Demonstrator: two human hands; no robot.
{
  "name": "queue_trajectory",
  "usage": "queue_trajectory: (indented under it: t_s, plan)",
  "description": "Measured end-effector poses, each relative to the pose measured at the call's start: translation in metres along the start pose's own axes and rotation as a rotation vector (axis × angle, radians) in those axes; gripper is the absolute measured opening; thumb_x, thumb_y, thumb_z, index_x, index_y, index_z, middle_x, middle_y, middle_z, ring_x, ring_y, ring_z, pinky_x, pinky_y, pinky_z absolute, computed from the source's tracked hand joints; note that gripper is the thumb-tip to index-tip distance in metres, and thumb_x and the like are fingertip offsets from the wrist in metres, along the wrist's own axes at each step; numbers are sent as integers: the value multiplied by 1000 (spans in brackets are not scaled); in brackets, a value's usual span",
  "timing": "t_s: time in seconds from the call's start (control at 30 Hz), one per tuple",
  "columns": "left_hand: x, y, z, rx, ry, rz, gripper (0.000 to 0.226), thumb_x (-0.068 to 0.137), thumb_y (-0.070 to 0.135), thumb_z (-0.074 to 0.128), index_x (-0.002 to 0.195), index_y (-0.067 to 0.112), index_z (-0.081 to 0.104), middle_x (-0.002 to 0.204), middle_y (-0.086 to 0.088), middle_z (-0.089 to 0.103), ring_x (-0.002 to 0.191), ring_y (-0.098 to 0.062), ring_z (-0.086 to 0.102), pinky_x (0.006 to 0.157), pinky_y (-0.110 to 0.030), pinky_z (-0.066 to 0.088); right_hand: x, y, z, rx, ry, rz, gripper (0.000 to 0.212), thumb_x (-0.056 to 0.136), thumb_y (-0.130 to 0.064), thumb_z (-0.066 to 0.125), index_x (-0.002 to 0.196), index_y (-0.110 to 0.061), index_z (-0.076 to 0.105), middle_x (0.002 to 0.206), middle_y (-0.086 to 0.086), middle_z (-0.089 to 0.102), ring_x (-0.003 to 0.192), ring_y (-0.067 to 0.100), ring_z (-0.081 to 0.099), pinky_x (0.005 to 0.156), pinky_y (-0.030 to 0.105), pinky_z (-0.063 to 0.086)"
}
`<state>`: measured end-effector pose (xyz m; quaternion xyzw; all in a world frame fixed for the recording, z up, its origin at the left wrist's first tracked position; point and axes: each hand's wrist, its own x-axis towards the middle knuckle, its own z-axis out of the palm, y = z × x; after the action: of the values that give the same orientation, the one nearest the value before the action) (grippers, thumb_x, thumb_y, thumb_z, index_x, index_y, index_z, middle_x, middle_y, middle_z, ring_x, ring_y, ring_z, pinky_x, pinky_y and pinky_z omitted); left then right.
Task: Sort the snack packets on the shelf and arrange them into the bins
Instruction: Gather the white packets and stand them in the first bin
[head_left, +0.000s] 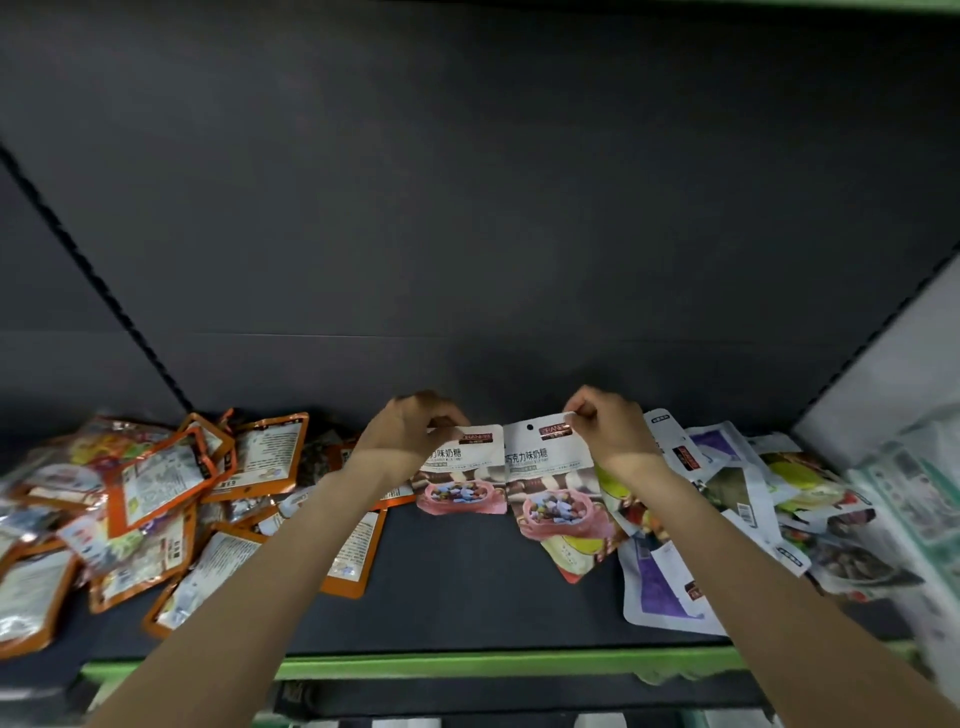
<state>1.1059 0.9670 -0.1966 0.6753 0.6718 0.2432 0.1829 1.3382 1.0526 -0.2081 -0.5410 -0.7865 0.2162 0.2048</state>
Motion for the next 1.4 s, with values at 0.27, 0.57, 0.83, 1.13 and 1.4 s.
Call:
queue_trajectory:
  t_s: [0.27,0.57,0.83,1.13,1.4]
  plan:
    - [-71,17,-41,48,358,-25,15,88,5,62,96,11,73,89,6,65,81,-13,63,72,-24,45,-39,-51,-7,114,15,-73,8,92,-16,58,92,-12,66,93,1,70,85,19,65,75,35,52]
    - [-147,16,-80,110,561,-101,11,88,8,64,95,8,73,84,-6,61,72,-17,57,67,-24,40,-71,-126,-1,229,77,-264,5,89,-12,62,87,-14,66,78,-9,62,76,12,60,74,31,51]
    - [-238,-32,-127,124,675,-250,15,88,3,61,98,7,72,93,-10,67,84,-27,62,69,-19,36,-100,-234,62,303,12,-417,9,89,-15,63,83,-22,66,82,-9,67,80,10,63,73,35,53]
    - [-366,-150,-223,162,677,-399,17,92,9,58,99,15,72,89,-9,62,84,-30,60,73,-31,39,-145,-389,166,442,-73,-585,12,90,-13,62,80,-20,65,76,-15,64,73,-2,59,66,14,43]
    - [-437,-245,-317,182,797,-462,19,93,6,56,101,11,71,87,0,53,86,-27,59,74,-30,42,-157,-529,253,548,-32,-607,7,89,-10,61,85,-12,66,81,-9,66,79,6,62,76,26,50]
